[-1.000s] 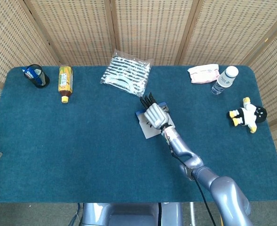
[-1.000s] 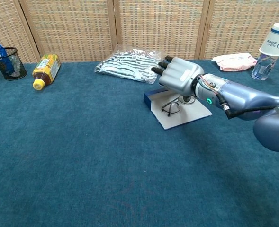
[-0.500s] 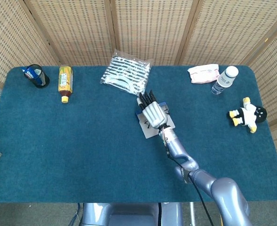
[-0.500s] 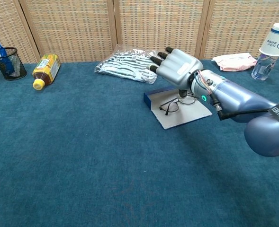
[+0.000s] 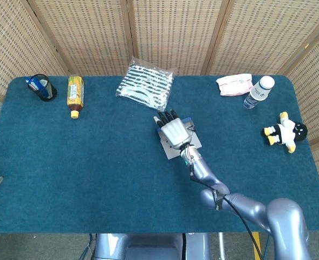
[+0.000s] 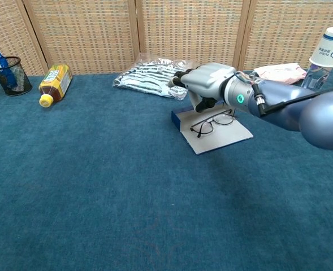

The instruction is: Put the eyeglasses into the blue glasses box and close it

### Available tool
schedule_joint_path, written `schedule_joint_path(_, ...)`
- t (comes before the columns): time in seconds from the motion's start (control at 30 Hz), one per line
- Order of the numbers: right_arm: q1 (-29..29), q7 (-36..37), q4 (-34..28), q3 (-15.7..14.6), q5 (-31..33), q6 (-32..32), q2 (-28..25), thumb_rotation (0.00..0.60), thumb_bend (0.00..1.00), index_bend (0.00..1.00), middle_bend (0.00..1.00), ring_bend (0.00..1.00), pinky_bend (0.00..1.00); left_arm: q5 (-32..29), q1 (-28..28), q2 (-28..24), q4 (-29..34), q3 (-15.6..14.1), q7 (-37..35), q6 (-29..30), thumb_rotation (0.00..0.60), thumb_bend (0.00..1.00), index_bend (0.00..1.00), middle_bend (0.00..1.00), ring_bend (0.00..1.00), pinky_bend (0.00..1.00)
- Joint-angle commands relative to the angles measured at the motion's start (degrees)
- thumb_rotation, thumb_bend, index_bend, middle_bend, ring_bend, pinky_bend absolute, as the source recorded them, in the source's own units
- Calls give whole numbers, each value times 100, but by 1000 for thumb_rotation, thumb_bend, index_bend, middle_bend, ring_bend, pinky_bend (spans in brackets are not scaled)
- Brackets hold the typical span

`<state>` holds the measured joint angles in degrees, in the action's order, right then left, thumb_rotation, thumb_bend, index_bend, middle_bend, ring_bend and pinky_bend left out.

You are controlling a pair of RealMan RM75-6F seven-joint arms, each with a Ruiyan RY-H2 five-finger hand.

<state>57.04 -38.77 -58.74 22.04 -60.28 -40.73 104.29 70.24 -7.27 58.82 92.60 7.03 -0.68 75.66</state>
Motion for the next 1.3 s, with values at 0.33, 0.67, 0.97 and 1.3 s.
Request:
schedule_joint_path(0.33, 637, -221, 231, 61, 1903, 514, 219, 600, 1000, 73, 3, 0, 81, -20, -30, 167, -43, -7, 358, 110, 600, 0, 0, 0, 0, 0)
schedule_joint_path(0.67, 975, -329, 697, -213, 2492, 754, 416, 600, 1000, 73, 56, 0, 81, -61, -60, 215, -41, -7, 449, 69, 600, 0, 0, 0, 0, 0)
schedule_joint_path(0.97, 1077, -742, 585, -582, 3098, 560, 212, 600, 1000, 152, 187, 17, 81, -47, -55, 201, -10, -18, 445, 74, 600, 0, 0, 0, 0, 0)
schedule_joint_path(1.3, 1055, -1712, -652, -1133, 4191, -319, -566, 600, 1000, 165, 204, 74, 138, 91, -42, 214, 43, -94, 496, 110, 600, 0, 0, 0, 0, 0)
